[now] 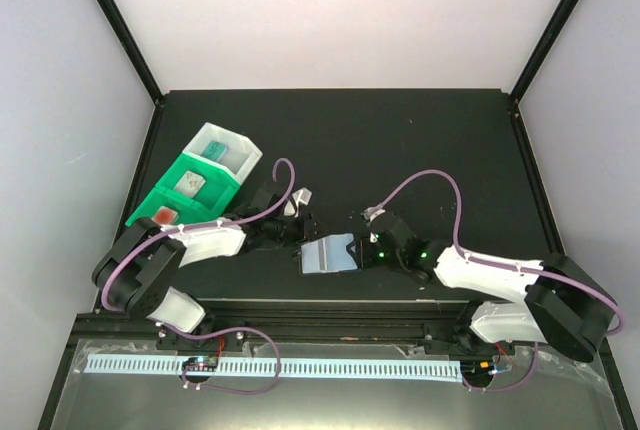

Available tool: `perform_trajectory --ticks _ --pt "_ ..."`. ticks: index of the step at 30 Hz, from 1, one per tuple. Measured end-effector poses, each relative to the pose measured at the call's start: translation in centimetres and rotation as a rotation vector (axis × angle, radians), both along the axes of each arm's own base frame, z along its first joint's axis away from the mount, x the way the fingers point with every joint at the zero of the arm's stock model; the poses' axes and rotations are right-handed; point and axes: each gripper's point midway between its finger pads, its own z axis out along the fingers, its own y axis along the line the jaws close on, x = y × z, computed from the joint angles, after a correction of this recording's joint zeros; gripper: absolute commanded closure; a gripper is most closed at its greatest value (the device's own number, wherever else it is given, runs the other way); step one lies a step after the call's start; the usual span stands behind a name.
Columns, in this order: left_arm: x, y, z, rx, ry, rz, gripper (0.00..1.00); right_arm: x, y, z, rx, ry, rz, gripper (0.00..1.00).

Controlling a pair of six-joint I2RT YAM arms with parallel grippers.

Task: Take the credit cards out of the card holder

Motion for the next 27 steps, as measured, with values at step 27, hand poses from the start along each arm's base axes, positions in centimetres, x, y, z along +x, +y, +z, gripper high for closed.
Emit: perform_trajectory --ticks 27 --pt "-1.6 4.3 -3.3 0.07 0.034 0.05 0.53 -0.9 5.9 -0.1 0.101 0.11 0.142 0.72"
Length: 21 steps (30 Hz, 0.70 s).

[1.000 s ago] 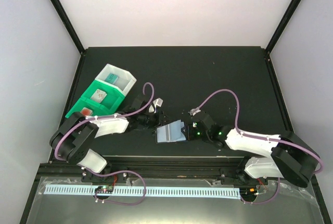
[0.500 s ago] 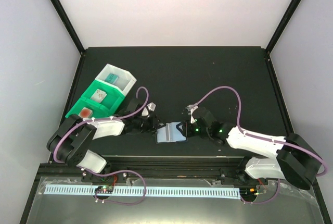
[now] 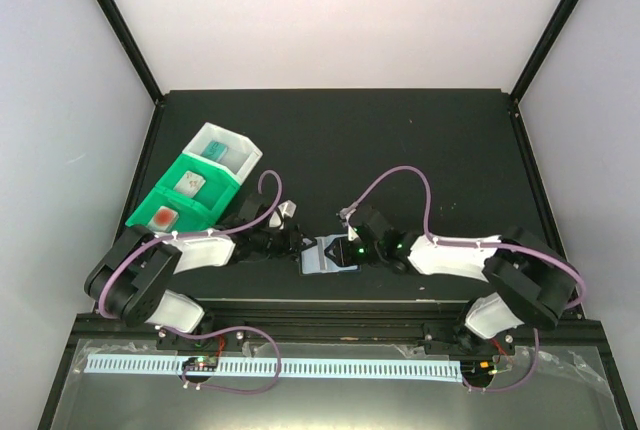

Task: Take the credit cards out of the card holder

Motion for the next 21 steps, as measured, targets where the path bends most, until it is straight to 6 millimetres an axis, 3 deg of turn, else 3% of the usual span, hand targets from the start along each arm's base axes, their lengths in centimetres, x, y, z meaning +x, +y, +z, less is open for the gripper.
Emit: perform_trajectory --ticks 15,21 --pt "-0.2 0.3 0.3 0.002 -0.013 -0.005 0.49 0.2 0.6 -3.0 -0.067 0.045 0.02 0.74" --pt "-0.3 0.5 0.2 0.013 -0.015 -0.004 0.49 0.3 0.6 -3.5 -0.082 0.042 0.027 0.81"
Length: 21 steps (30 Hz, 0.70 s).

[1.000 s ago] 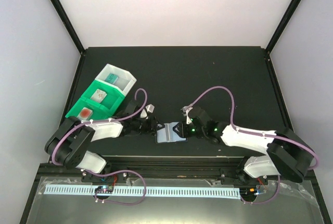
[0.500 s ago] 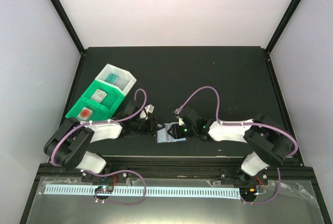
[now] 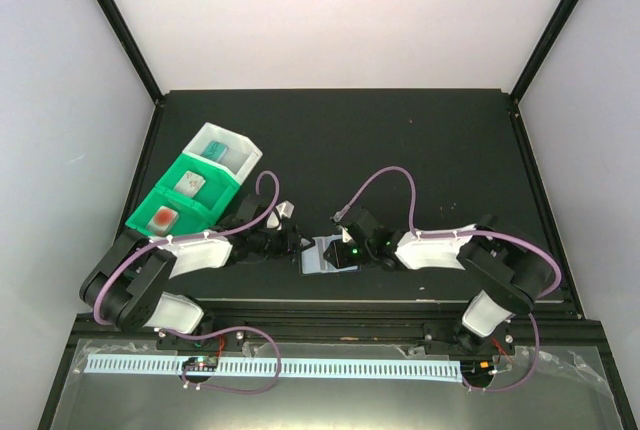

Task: Take the credit cards out of the card holder

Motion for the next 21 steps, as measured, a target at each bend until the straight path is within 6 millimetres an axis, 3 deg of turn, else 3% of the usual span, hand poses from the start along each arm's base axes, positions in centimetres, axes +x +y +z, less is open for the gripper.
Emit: perform_trajectory --ticks 8,21 --pt "0.02 0.12 -0.12 0.008 -0.003 0.002 0.49 0.25 -0.32 -0.31 -0.019 -0.013 -0.01 0.92" --pt "-0.17 0.17 -0.29 0.005 -0.003 -0.001 0.49 0.33 -0.5 -0.52 -0.015 -0.025 -0.017 0.95"
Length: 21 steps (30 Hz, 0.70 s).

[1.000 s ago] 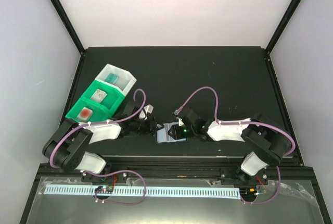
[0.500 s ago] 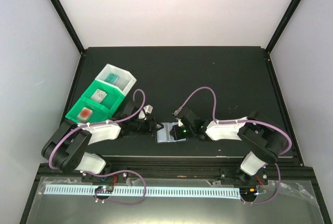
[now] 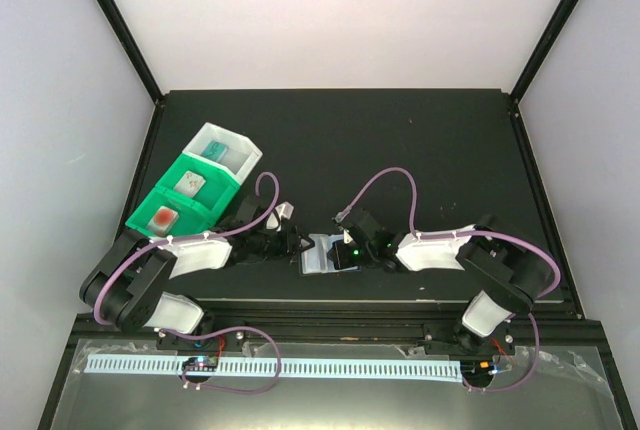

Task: Take the credit cards out of the card holder

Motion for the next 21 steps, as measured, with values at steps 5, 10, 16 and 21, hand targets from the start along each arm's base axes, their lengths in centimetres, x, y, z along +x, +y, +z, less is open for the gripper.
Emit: perform_trajectory --ticks 5,10,16,21 --pt "0.0 -0.2 0.3 -0.02 -0.002 -0.006 0.49 0.0 0.0 0.0 0.002 -0.001 0.0 0.96" --pt "0.0 -0.3 0.5 -0.027 -0.004 -0.003 0.48 0.0 0.0 0.0 0.008 -0.003 -0.002 0.96" --pt "0.1 -0.4 1.0 -0.039 -0.018 -0.003 0.48 0.0 0.0 0.0 0.011 -0.006 -0.003 0.96" --pt "0.2 -0.3 1.3 -0.04 -0.027 0.001 0.47 0.0 0.0 0.0 0.012 -0.006 -0.003 0.96"
